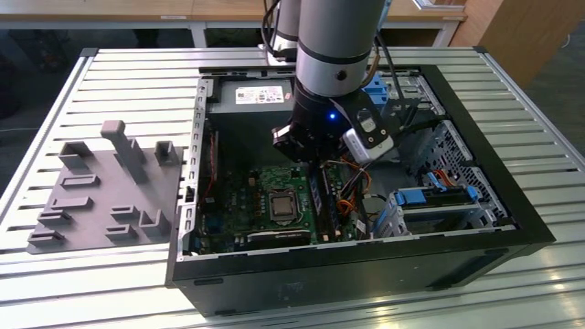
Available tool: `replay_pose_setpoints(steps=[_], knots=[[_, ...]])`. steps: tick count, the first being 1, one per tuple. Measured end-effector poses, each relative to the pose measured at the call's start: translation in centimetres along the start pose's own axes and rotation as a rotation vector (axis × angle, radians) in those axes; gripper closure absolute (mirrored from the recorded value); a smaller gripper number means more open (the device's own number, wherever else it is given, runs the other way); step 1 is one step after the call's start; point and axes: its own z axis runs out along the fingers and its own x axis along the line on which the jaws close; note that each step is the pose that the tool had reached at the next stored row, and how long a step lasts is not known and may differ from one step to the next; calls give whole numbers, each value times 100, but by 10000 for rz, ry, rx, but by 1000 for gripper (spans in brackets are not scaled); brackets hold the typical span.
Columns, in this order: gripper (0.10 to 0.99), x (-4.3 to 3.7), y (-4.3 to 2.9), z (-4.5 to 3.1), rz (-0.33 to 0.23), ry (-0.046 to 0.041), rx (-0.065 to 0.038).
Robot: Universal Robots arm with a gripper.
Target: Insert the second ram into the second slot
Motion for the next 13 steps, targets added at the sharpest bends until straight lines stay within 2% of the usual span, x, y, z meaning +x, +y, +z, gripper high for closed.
replay_pose_setpoints(steps=[7,13], knots=[[953,0,-10,60,195,-2,2],[953,0,-10,72,253,-2,2]])
